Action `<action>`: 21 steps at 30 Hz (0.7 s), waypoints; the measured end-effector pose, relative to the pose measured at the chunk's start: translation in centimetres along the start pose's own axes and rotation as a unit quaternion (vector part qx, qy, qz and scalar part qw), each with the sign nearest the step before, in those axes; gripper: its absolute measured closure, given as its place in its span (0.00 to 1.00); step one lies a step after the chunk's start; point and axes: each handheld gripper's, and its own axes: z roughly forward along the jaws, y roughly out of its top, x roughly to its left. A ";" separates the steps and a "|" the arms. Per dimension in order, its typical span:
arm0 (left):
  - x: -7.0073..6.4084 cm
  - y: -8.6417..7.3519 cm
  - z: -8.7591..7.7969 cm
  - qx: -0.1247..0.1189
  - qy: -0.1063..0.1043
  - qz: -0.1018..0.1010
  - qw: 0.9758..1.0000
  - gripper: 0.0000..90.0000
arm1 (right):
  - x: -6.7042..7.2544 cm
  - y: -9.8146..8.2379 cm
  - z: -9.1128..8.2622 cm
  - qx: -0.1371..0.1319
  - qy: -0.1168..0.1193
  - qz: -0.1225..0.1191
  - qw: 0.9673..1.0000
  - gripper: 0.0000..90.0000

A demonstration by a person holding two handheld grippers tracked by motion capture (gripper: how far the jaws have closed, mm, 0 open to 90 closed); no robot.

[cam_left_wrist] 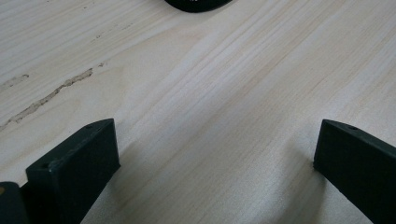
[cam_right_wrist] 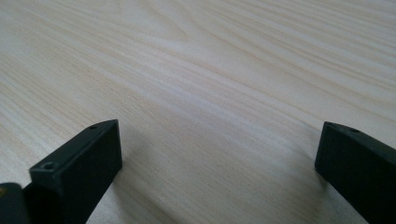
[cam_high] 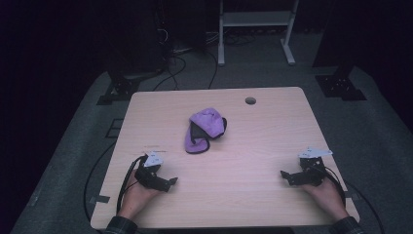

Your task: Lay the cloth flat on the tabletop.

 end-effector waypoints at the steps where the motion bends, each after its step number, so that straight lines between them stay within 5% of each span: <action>1: 0.0 0.0 0.0 0.000 0.000 0.000 1.000 0.00 | 0.0 0.0 0.0 0.000 0.000 0.000 1.000 0.00; 7: 0.0 0.3 -0.1 -0.004 0.004 0.005 1.000 0.04 | 0.0 0.0 0.0 0.000 0.001 -0.001 1.000 0.00; 15: 0.6 1.7 -0.8 -0.048 -0.010 -0.017 0.999 0.08 | 0.0 0.0 0.0 0.000 -0.001 0.001 1.000 0.00; 21: 1.4 2.9 -0.2 -0.048 -0.011 -0.023 0.999 0.09 | -0.1 0.0 0.0 0.000 0.000 0.000 1.000 0.00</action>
